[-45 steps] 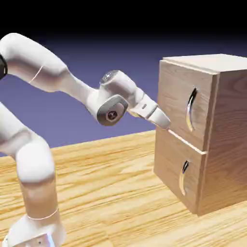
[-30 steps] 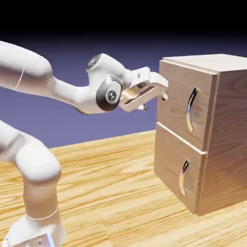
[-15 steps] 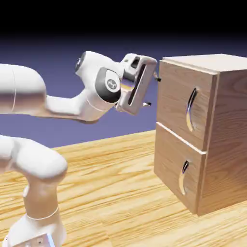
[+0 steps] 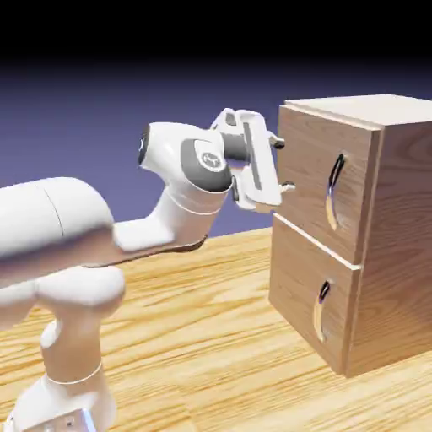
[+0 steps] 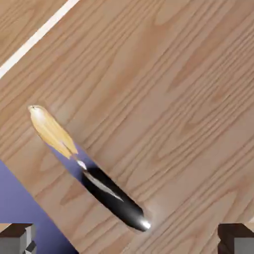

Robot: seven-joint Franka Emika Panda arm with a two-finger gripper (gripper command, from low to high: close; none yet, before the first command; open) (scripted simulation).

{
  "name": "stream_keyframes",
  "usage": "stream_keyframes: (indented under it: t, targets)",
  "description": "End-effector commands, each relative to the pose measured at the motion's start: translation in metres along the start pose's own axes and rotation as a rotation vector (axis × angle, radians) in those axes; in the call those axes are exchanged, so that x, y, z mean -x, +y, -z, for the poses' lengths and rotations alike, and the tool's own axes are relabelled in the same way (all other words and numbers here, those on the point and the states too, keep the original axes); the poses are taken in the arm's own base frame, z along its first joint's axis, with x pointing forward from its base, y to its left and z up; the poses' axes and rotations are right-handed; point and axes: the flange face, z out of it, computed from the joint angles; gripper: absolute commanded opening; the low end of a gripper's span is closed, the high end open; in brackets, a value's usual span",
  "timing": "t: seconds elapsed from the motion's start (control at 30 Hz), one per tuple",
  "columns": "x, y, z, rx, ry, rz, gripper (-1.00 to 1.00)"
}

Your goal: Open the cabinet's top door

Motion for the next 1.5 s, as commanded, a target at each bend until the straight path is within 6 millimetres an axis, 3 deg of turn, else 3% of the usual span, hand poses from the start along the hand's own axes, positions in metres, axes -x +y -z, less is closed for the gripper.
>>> stream_keyframes:
  t: [0.0, 0.27, 0.5, 0.57, 0.73, 0.77, 0.93, 1.23, 1.47]
  targets:
    - [0.002, -0.004, -0.003, 0.013, -0.002, 0.043, 1.0]
    - [0.011, -0.037, -0.034, 0.108, -0.03, 0.381, 1.0]
    - [0.003, -0.073, -0.069, 0.185, -0.072, 0.665, 1.0]
    - [0.003, -0.075, -0.07, 0.188, -0.074, 0.678, 1.0]
    - [0.003, -0.065, -0.119, 0.188, -0.074, 0.678, 1.0]
    - [0.003, -0.065, -0.119, 0.188, -0.074, 0.678, -1.0]
    - [-0.012, -0.072, -0.095, 0.154, -0.167, 0.666, -1.0]
    - [-0.005, -0.071, -0.107, 0.171, -0.127, 0.671, -1.0]
    - [-0.018, -0.071, -0.086, 0.132, -0.191, 0.664, -1.0]
